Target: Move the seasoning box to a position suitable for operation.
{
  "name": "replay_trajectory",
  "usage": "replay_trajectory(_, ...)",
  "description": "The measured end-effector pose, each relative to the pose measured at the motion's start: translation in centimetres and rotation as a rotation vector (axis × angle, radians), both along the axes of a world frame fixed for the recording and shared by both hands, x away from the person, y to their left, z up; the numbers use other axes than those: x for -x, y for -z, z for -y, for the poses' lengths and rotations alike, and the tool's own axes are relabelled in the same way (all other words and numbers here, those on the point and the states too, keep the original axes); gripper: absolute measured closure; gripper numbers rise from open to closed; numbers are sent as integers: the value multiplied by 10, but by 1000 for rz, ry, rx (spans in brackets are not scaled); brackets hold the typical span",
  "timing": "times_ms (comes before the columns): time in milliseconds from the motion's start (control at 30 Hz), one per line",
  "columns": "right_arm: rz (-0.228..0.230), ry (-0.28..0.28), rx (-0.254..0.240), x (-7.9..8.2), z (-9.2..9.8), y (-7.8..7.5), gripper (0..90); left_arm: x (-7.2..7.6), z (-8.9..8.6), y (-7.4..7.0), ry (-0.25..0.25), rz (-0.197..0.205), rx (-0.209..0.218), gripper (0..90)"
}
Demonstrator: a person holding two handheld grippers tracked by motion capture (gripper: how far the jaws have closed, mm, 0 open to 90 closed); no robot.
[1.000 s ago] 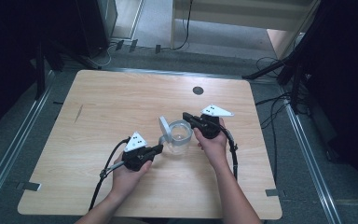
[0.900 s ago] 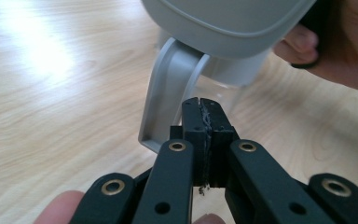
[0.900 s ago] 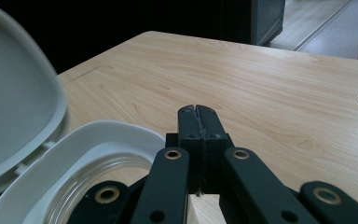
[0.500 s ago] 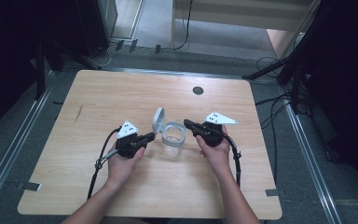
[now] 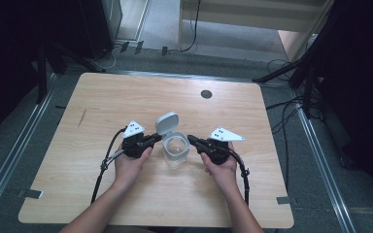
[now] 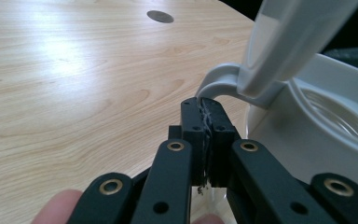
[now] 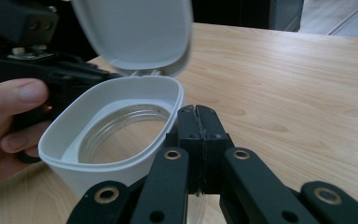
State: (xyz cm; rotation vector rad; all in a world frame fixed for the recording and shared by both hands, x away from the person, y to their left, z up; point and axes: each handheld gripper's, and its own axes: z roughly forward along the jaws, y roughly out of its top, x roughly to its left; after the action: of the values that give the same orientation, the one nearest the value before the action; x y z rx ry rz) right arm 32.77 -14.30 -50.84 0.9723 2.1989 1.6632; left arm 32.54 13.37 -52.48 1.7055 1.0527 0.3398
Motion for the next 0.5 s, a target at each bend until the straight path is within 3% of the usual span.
replay_trajectory(167, 38, 21, 28, 15, -7, 1, 900, -1, 4, 1, 8, 2, 6, 892)
replay_trajectory(333, 25, 31, 7, 30, -12, 4, 900, -1, 4, 2, 7, -8, -2, 883)
replay_trajectory(500, -4, 48, -7, 39, -13, 7, 900, 22, -8, 1, -19, 10, -27, 873)
